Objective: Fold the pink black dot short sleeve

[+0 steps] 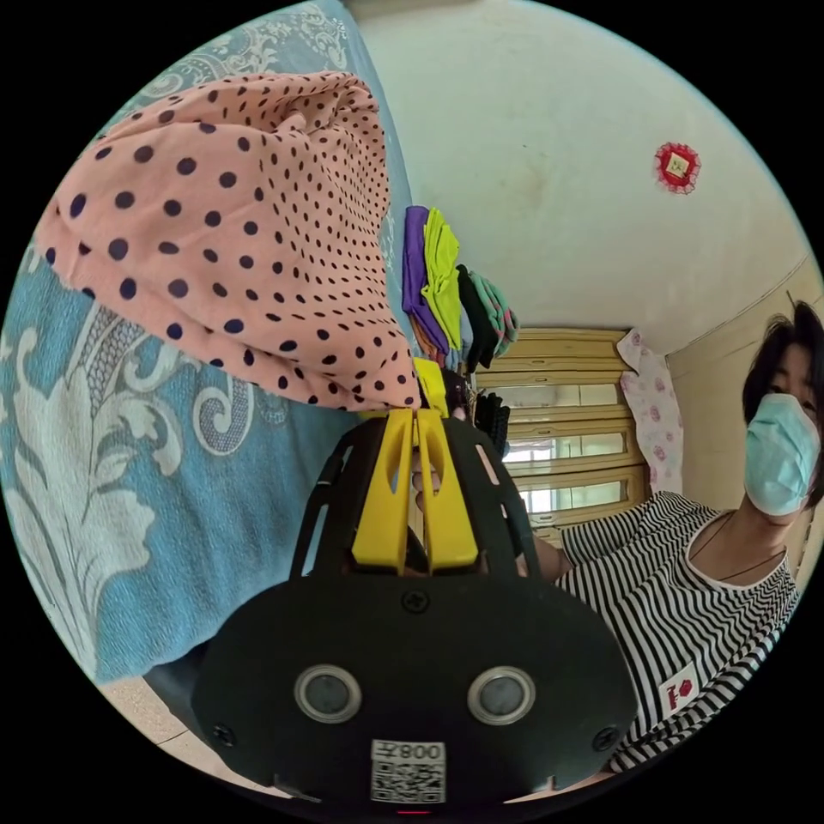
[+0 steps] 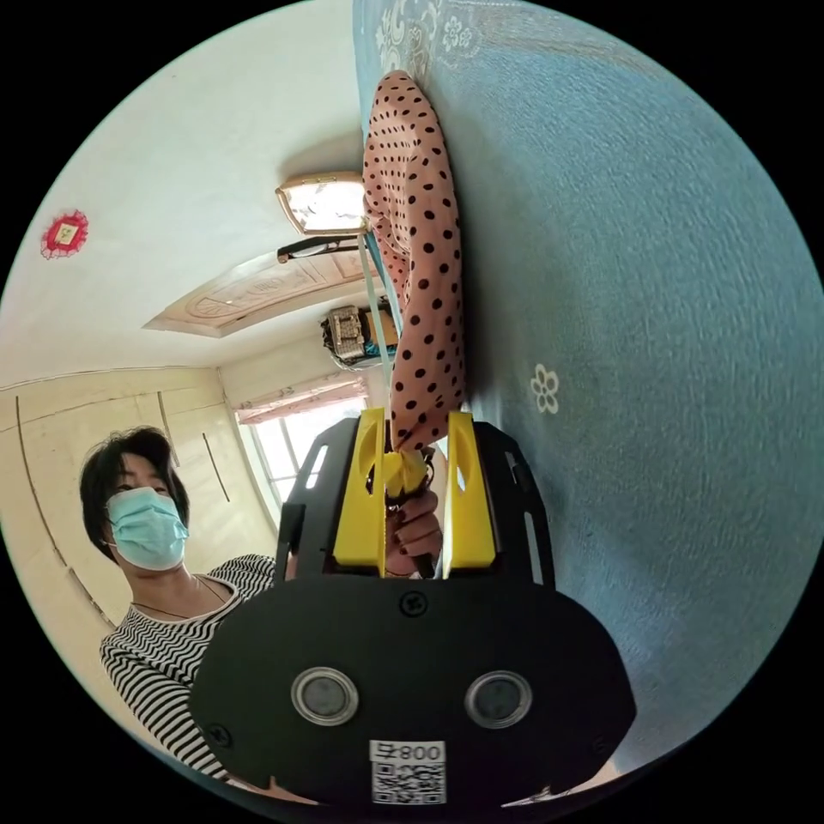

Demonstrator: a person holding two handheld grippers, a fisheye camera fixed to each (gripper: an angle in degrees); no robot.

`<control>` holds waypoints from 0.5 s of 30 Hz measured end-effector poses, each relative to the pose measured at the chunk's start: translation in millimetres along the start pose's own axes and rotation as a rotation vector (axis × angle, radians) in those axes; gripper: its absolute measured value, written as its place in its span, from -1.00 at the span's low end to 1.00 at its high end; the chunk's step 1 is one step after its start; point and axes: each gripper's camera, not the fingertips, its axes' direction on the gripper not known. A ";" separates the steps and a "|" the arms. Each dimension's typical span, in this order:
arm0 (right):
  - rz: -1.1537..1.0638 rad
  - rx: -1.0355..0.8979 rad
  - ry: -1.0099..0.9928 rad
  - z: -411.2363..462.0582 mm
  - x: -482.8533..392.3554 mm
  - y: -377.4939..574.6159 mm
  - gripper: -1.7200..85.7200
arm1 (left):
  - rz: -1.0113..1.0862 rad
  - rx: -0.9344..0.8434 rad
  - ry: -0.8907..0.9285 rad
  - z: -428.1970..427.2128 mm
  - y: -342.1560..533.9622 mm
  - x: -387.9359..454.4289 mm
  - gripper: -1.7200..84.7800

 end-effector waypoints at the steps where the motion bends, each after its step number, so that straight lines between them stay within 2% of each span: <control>1: -0.005 -0.011 -0.013 2.0 1.6 -0.8 -0.78 | 0.003 -0.007 -0.006 -1.2 0.9 1.1 -0.93; 6: -0.027 -0.012 0.002 -3.3 1.2 -0.8 -0.89 | 0.023 -0.019 -0.010 -17.1 9.5 6.3 -0.89; 10: -0.058 -0.013 0.021 -14.1 -10.5 0.9 -0.91 | 0.002 0.051 -0.014 -53.6 23.7 4.6 -0.75; 15: -0.105 -0.021 0.005 -27.1 -28.9 0.4 -0.92 | -0.091 0.187 0.067 -98.0 29.7 -12.6 -0.64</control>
